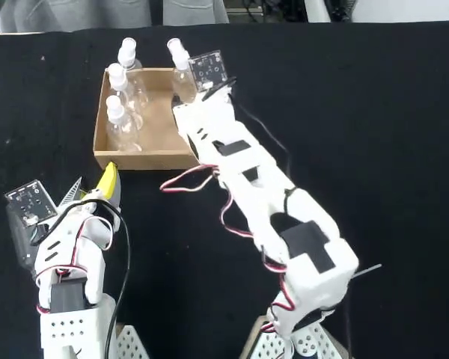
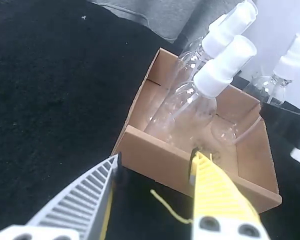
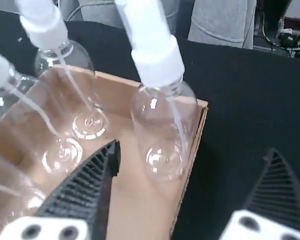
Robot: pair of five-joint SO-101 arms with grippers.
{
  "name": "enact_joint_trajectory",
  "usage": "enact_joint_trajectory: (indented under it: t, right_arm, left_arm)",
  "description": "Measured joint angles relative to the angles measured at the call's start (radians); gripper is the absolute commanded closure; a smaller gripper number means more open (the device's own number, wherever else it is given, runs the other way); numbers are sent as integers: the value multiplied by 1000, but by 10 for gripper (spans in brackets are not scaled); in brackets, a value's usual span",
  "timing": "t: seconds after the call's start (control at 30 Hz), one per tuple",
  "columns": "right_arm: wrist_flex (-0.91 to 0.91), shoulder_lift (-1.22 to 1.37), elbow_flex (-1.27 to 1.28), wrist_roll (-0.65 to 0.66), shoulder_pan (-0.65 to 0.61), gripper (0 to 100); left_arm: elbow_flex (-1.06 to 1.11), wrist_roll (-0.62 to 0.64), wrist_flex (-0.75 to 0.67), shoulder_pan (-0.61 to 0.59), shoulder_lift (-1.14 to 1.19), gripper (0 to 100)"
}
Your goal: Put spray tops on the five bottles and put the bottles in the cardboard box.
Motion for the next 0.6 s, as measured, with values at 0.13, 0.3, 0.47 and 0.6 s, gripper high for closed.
enact_joint_trajectory:
  t: [0.13, 0.3, 0.47, 0.6]
  right_arm:
    - [0, -71, 104, 51, -2, 627]
    - [0, -210, 253, 57, -5, 627]
    - [0, -358, 367, 57, -5, 627]
    - [0, -446, 427, 57, -5, 627]
  left_arm:
    - [0, 0, 0, 0, 0, 784]
    - [0, 0, 0, 0, 0, 784]
    - [0, 0, 0, 0, 0, 784]
    - [0, 0, 0, 0, 0, 784]
